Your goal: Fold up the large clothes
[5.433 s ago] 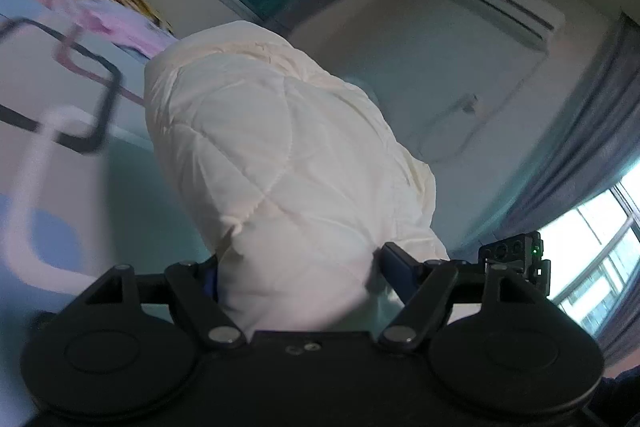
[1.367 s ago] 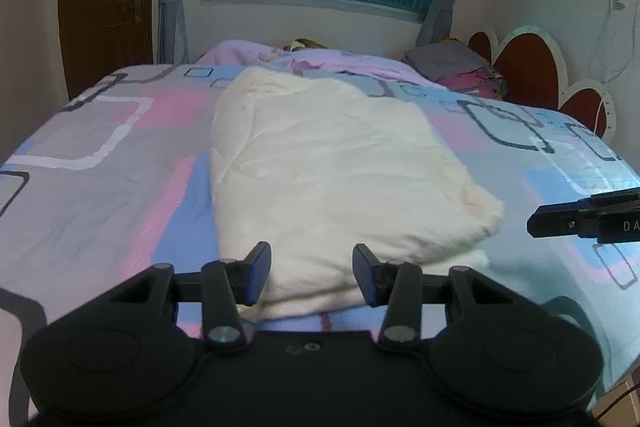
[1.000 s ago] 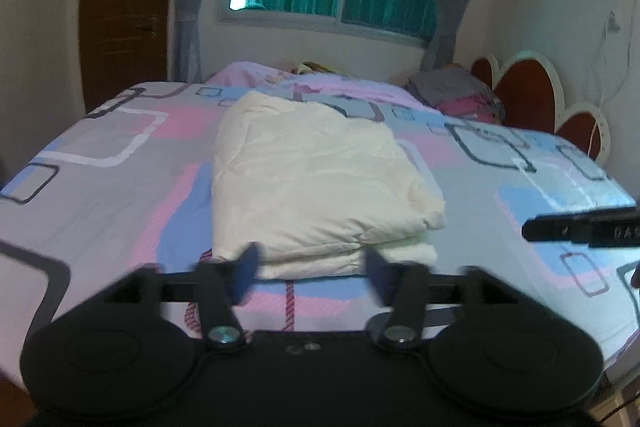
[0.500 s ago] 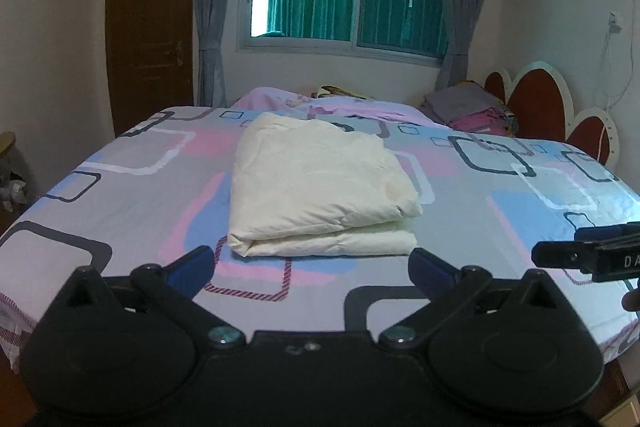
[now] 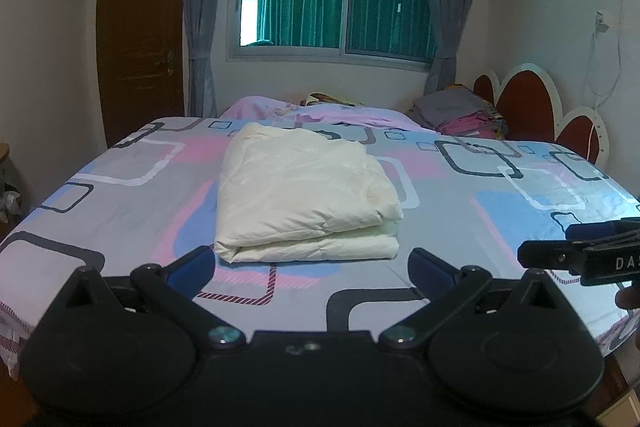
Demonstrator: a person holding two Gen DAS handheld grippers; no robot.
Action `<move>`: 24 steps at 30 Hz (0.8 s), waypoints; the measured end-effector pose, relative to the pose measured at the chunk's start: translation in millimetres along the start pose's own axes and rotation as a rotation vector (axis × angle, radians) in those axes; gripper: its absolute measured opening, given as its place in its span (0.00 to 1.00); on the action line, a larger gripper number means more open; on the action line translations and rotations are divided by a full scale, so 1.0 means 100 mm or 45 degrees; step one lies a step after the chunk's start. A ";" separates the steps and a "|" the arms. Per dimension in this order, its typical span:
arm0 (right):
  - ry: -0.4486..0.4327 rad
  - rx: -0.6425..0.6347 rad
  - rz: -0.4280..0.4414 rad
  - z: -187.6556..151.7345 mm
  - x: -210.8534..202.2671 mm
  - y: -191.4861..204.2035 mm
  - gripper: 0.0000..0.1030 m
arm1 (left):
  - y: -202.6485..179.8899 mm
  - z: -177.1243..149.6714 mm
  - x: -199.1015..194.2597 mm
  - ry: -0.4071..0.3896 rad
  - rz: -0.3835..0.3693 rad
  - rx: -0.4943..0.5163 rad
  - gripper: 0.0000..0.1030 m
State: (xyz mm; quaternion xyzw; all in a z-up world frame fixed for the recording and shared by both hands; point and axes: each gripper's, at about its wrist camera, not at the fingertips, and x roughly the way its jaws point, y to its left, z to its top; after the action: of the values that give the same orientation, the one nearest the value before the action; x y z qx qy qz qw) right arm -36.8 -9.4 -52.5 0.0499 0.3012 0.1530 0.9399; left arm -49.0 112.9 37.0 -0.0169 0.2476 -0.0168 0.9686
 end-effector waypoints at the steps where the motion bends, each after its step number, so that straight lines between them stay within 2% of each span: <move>1: 0.000 0.002 0.002 0.00 0.00 -0.01 0.99 | 0.00 0.00 0.00 -0.001 -0.002 0.001 1.00; 24: 0.009 0.011 -0.004 0.05 -0.03 -0.13 0.99 | -0.04 0.05 0.08 -0.004 -0.003 -0.019 1.00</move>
State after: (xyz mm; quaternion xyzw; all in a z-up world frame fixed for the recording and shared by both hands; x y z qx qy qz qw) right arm -32.6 -22.9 -49.2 0.0530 0.3054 0.1502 0.9388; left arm -39.8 108.5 37.5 -0.0245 0.2462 -0.0162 0.9688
